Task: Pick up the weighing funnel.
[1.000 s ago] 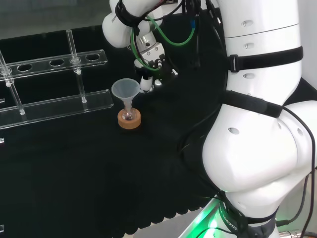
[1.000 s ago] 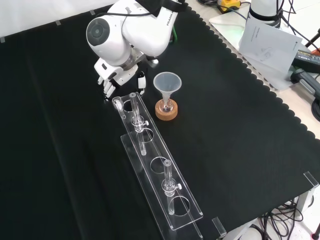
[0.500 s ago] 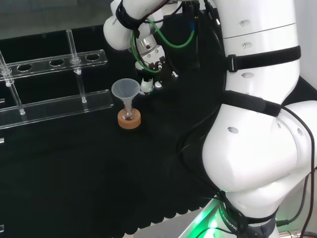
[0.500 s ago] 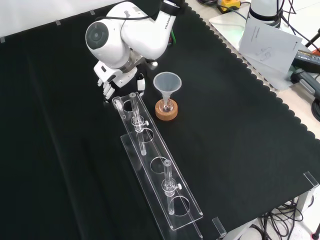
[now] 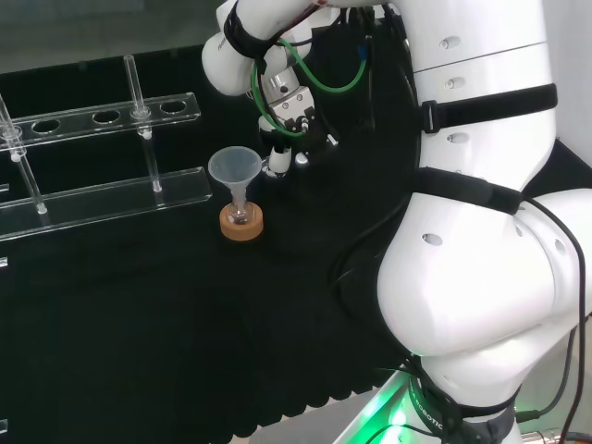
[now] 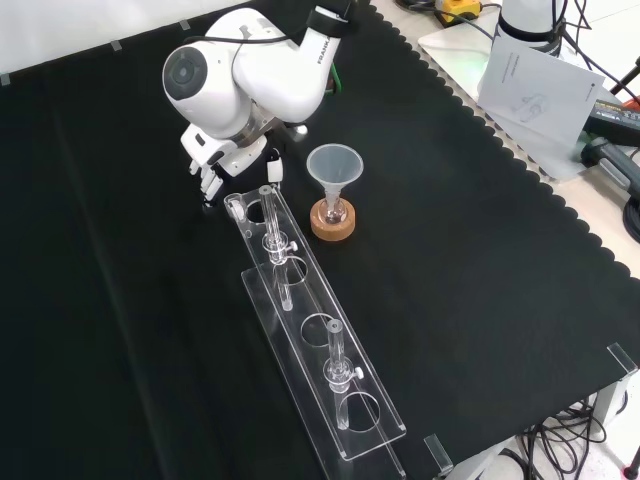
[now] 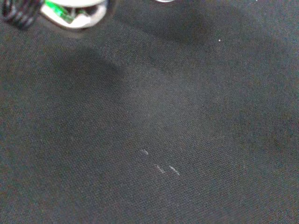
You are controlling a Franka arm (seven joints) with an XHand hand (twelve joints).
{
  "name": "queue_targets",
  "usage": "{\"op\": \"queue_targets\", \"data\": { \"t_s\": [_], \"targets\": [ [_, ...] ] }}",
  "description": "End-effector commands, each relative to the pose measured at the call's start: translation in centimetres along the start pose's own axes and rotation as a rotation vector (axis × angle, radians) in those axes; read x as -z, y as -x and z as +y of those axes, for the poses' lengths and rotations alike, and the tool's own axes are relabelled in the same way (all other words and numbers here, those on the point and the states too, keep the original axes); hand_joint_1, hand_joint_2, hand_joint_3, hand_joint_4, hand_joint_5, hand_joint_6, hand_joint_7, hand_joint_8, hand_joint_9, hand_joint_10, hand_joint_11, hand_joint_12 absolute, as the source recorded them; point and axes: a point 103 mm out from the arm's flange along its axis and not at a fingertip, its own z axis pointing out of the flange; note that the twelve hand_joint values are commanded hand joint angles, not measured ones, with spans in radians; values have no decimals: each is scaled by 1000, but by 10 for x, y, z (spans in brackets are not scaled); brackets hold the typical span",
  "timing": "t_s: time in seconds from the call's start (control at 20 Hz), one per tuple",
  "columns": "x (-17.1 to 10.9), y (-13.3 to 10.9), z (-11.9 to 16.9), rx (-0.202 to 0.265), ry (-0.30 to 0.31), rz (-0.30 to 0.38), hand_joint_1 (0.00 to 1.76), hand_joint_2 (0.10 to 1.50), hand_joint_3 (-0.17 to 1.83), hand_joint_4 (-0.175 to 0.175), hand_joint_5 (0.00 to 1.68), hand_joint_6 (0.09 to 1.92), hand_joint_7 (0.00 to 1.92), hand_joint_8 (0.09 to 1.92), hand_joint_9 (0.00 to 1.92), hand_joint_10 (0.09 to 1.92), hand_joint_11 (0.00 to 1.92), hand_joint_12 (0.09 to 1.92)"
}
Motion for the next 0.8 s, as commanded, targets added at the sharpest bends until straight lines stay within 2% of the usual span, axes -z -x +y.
{"op": "queue_targets", "data": {
  "t_s": [0.05,0.8],
  "targets": [
    [0,-3,3,2,3,-5,907,612,613,-21,714,664,550,694,792,506,493,1309],
    [-2,-12,5,-6,-13,-21,920,615,618,9,870,731,573,694,811,508,502,1306]
  ]
}}
